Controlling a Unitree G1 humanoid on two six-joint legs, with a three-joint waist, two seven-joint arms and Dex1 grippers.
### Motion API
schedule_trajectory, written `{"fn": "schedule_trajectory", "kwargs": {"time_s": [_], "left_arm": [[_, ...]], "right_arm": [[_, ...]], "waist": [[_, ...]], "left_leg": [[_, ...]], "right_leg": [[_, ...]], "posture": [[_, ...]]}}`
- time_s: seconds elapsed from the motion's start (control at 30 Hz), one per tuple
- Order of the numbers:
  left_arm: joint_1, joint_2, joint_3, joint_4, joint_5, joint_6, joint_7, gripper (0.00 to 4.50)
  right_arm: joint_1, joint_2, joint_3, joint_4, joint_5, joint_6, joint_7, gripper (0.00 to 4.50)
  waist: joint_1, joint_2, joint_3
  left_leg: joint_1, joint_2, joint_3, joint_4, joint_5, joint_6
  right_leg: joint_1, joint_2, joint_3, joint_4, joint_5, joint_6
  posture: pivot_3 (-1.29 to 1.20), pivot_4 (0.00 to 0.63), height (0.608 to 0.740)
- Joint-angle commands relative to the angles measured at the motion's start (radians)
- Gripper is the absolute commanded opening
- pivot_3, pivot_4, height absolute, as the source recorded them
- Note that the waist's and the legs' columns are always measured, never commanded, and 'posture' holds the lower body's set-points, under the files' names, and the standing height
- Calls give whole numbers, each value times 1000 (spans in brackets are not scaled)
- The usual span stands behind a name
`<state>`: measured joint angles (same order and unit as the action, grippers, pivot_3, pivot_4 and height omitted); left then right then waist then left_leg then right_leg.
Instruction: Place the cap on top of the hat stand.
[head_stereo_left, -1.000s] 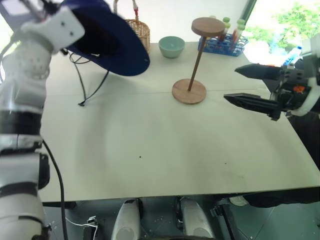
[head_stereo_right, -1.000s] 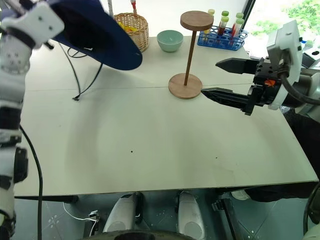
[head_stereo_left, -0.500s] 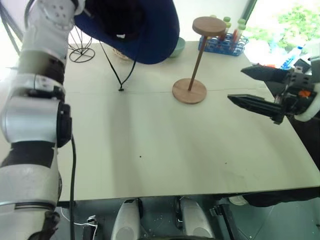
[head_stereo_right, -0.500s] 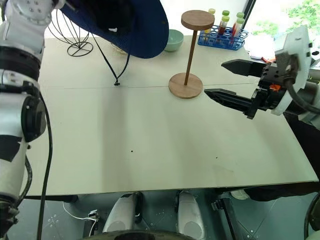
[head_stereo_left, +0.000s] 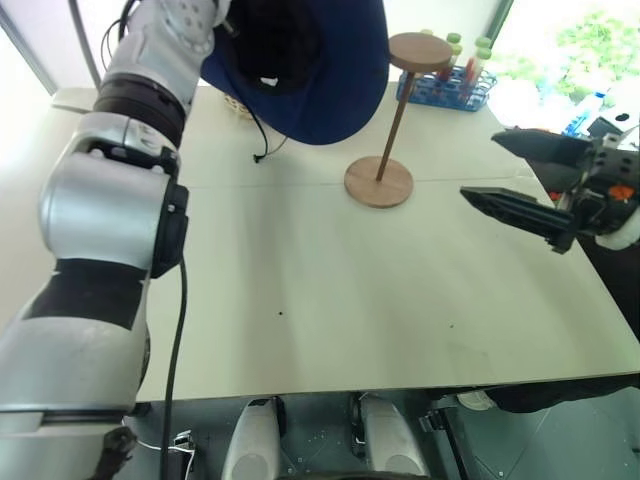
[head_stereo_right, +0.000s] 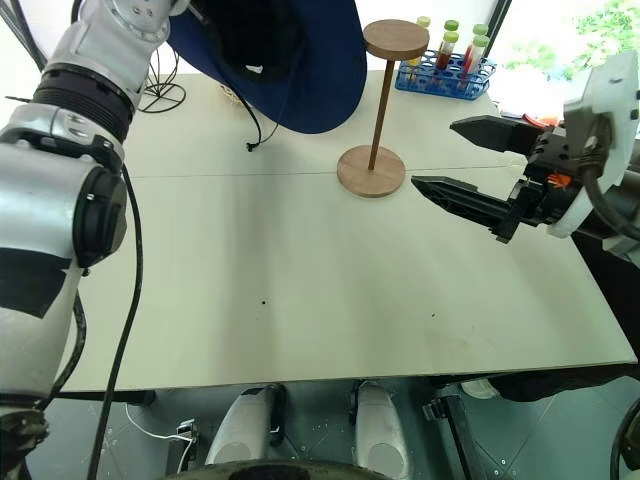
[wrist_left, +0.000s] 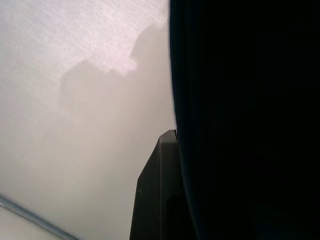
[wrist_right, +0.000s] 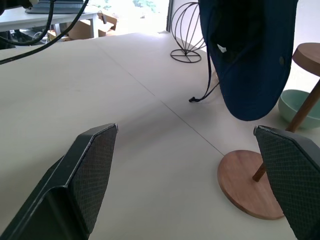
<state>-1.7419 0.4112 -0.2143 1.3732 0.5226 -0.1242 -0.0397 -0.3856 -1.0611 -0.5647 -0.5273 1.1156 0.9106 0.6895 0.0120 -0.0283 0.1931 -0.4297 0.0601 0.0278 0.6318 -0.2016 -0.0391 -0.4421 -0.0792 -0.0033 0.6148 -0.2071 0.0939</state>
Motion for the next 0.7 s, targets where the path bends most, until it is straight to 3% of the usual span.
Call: {"fn": "schedule_trajectory", "kwargs": {"time_s": [0.03, 0.3, 0.5, 0.7], "left_arm": [[-60, 8, -17, -10, 20, 15, 32, 50], [-46, 56, 0, -4, 11, 63, -2, 50], [-24, 51, 138, -6, -134, 170, -130, 50], [-47, 22, 406, -12, -406, 394, -196, 50]], "right_arm": [[10, -20, -62, -35, 33, -1, -23, 4500], [50, -23, -97, -59, 79, 9, -74, 4500], [42, -23, -77, -50, 88, -5, -92, 4500], [34, -17, -58, -46, 90, -17, -94, 4500]], "waist": [[0, 0, 0], [0, 0, 0], [2, 0, 0], [0, 0, 0]], "left_leg": [[0, 0, 0, 0, 0, 0], [0, 0, 0, 0, 0, 0], [-1, 0, 0, 1, 0, 0], [-1, 0, 0, 1, 0, 0]], "right_leg": [[0, 0, 0, 0, 0, 0], [0, 0, 0, 0, 0, 0], [0, 0, 0, 0, 0, 0], [0, 0, 0, 1, 1, 1]], "posture": [[0, 150, 740], [0, 150, 740], [0, 150, 740], [0, 150, 740]]}}
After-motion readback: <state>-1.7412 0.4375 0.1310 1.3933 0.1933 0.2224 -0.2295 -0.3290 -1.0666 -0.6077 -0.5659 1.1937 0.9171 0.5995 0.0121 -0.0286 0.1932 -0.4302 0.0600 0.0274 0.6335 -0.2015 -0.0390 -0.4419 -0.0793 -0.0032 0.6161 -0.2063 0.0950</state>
